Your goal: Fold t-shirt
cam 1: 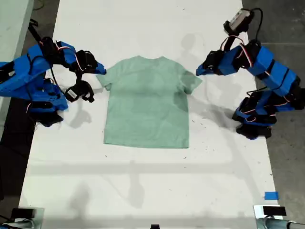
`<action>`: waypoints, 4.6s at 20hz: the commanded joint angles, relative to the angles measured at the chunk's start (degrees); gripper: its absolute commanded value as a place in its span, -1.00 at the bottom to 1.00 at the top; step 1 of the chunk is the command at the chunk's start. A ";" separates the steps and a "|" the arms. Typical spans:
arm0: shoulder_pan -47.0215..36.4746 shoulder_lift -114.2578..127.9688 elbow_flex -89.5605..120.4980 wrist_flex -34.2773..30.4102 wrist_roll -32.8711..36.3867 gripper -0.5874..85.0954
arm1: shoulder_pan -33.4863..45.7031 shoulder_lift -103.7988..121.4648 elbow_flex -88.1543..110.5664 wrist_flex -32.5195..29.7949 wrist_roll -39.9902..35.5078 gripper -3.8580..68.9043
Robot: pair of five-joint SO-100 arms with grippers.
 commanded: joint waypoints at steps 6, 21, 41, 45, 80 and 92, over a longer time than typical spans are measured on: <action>-7.47 -6.33 -8.44 3.52 4.39 -0.74 | 10.46 -7.65 -12.83 10.46 -12.39 -0.50; -9.67 -7.21 -5.80 3.34 6.42 -0.55 | 20.83 -13.01 22.41 -21.53 -31.29 -0.06; -10.90 -7.82 -4.22 3.08 7.03 -0.57 | 24.26 -35.51 7.29 -19.78 -37.71 -0.94; -10.81 -7.73 -3.87 2.99 7.03 -0.57 | 20.83 -33.93 -4.22 -8.61 -35.24 -0.94; -12.74 -9.84 -0.44 -1.14 6.86 -0.46 | 3.60 -35.68 -41.84 14.50 -18.98 -0.34; -18.37 -37.09 -8.88 -8.88 11.25 -0.41 | 2.29 -14.15 -15.38 10.63 -14.77 -0.41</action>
